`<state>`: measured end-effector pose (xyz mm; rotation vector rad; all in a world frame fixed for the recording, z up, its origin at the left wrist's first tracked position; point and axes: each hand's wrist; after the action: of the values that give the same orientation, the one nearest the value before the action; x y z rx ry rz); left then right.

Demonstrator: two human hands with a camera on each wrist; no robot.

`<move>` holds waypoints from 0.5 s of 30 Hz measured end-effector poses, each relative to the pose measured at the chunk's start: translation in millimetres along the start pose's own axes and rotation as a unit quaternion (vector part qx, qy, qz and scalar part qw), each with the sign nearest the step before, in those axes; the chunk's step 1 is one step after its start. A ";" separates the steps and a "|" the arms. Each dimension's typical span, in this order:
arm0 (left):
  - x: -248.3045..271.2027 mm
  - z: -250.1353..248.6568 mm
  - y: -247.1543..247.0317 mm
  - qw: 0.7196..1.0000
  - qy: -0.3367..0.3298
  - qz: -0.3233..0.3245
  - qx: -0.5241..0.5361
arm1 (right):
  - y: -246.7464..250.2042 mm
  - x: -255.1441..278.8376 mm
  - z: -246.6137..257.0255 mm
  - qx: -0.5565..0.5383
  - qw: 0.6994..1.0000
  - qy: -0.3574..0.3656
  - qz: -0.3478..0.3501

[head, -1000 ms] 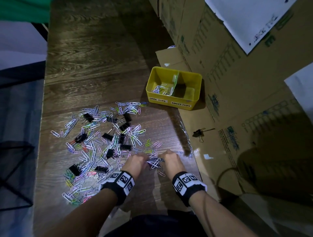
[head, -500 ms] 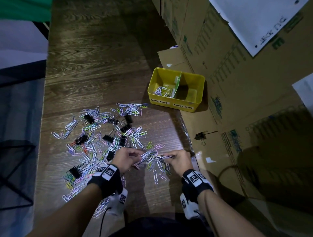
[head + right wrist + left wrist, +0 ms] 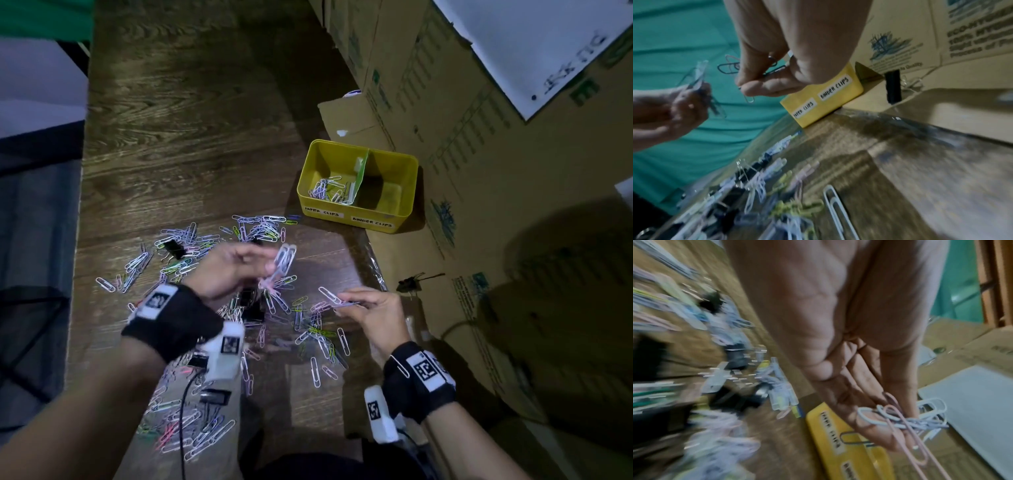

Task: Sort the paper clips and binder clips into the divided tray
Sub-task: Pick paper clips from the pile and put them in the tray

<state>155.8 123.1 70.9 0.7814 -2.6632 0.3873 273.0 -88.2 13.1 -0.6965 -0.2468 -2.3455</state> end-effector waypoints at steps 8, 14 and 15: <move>-127.3 -64.4 -42.6 0.997 -0.068 -0.022 -0.029 | 0.6 -5.5 69.7 -0.046 0.994 0.088 -0.034; -187.2 -37.7 -60.0 0.848 -0.125 0.044 -0.513 | 2.3 -41.9 125.2 -0.024 0.984 0.164 -0.064; -187.2 -33.8 -62.1 0.817 -0.124 0.079 -0.558 | 2.6 -50.9 134.3 -0.015 0.984 0.163 -0.068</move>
<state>347.0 172.2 38.4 0.2087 -2.5195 -1.2313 362.9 -15.2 98.2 -0.3067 -0.1156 -2.5542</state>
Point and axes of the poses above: each hand's wrist, its own x-axis away from the middle knuckle, its own y-axis out of the back of the hand, z = x × y, and after that the axes turned 8 degrees about -y, right-handed
